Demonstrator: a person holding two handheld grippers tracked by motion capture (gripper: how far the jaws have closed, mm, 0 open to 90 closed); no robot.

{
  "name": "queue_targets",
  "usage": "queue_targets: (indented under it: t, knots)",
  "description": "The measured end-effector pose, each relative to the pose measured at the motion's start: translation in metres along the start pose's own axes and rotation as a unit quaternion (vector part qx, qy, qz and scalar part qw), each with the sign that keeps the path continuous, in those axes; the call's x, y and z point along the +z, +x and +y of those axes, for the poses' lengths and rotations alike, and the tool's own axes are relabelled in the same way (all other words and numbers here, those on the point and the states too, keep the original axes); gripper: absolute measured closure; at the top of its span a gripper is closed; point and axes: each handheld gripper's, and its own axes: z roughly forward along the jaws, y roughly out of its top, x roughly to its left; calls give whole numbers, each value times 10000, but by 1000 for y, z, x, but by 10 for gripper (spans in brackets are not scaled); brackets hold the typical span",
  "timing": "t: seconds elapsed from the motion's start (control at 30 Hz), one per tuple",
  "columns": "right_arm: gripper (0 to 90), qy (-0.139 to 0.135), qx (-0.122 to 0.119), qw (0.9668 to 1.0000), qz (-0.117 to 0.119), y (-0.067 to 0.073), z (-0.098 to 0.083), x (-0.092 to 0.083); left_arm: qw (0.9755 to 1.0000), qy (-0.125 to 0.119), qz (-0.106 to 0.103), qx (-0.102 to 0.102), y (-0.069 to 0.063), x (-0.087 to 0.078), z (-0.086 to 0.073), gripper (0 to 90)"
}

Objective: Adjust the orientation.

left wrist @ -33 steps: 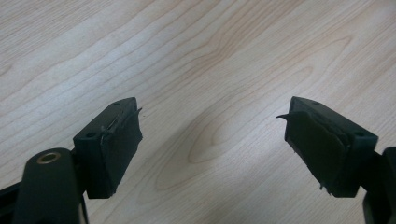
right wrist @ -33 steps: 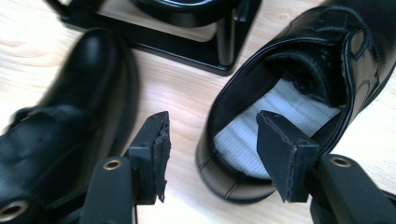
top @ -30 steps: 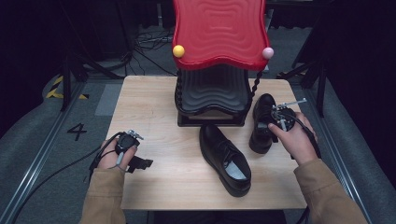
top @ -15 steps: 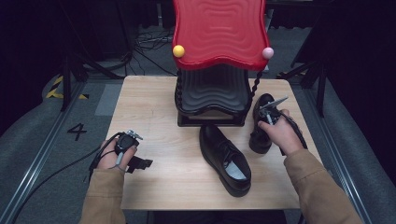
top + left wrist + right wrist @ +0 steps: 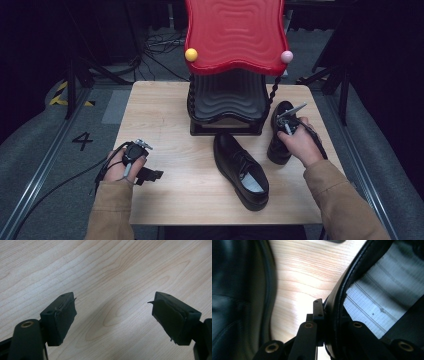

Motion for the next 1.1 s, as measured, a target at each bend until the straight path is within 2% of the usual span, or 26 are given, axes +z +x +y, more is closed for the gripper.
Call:
queue_targets:
  t: [0.07,0.17,0.23,0.27,0.33,0.43,0.57,0.6,0.63,0.67,0.7,0.77,0.8,1.0,1.1]
  knots:
    - [826,-78,-61,9999,87,0,-4,-9,10000,-13,-9,-13,0,0,0,197]
    - [814,-131,-300,9994,105,3,-12,-20,10000,-35,-7,-14,1,-1,-1,197]
    - [808,-158,-577,9982,77,8,-22,-29,10000,-38,-5,-23,1,-2,-1,197]
    - [808,-158,-577,9982,77,8,-22,-29,10000,-38,-5,-23,1,-2,-1,197]
    - [809,-166,-896,9958,35,14,-34,-37,10000,-33,-18,-20,0,-2,-1,197]
    - [811,-172,-1284,9916,6,24,-51,-48,10000,-33,12,-5,-1,-2,0,197]
    - [808,-141,-1624,9866,-6,34,-72,-62,10000,-53,13,8,-1,-3,0,197]
    - [806,-111,-1727,9849,-22,37,-77,-65,10000,-48,10,10,-1,-3,0,197]
    - [807,-48,-1919,9814,-18,41,-86,-69,10000,-48,11,6,-1,-3,0,197]
    - [806,13,-2001,9798,4,44,-92,-71,10000,-51,19,5,-1,-3,0,197]
    - [806,13,-2001,9798,4,44,-92,-71,10000,-51,19,5,-1,-3,0,197]
    - [807,86,-2196,9755,90,47,-102,-75,10000,-45,20,6,-1,-3,0,197]
    - [806,162,-2383,9710,116,51,-111,-78,10000,-40,16,3,-2,-2,0,197]
    - [801,202,-2660,9638,9,65,-128,-80,10000,-10,4,40,-4,-1,1,197]
    - [801,271,-2832,9586,118,69,-134,-79,10000,-17,-21,30,-4,-1,1,197]
